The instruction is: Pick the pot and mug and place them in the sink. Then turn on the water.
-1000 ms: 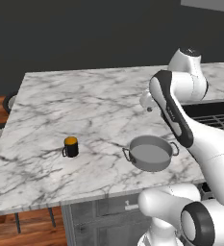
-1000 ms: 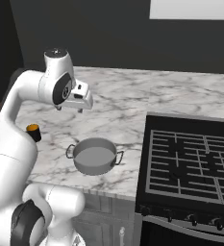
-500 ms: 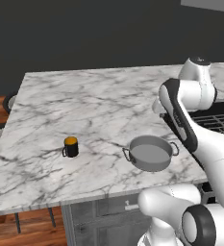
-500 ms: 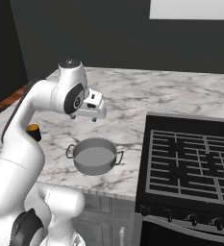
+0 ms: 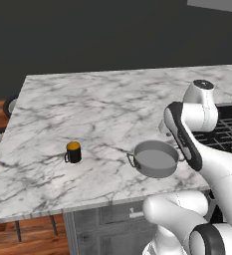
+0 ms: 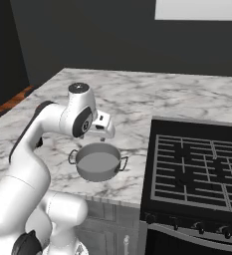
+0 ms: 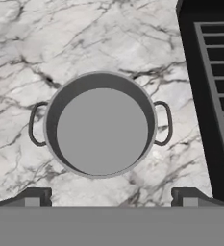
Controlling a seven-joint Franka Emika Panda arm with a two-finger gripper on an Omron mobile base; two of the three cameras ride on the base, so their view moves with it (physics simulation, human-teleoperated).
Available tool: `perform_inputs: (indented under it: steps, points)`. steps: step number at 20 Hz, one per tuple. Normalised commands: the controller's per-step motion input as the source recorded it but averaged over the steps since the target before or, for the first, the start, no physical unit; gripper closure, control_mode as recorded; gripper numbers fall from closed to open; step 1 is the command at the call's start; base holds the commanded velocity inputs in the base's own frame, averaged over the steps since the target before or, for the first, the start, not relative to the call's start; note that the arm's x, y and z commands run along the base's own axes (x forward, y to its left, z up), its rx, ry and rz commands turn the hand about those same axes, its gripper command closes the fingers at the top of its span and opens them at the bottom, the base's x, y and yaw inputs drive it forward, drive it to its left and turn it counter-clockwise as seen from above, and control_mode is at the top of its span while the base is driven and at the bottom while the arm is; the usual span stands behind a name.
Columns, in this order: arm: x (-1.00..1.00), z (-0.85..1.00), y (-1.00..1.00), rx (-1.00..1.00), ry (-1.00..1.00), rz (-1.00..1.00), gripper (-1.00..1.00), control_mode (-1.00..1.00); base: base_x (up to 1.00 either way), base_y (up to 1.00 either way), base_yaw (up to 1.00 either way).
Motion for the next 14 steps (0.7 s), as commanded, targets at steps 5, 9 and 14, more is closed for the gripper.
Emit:
perform_inputs:
  steps: [5, 9, 14]
  points:
    - [0.00, -0.46, 0.00, -0.01, 0.00, -0.02, -1.00, -1.00, 0.00, 0.00, 0.00]
    - [0.00, -0.29, 0.00, -0.03, 0.05, -0.03, -1.00, -1.00, 0.00, 0.00, 0.00]
    - [0.00, -0.22, 0.00, -0.05, 0.10, -0.11, -1.00, -1.00, 0.00, 0.00, 0.00]
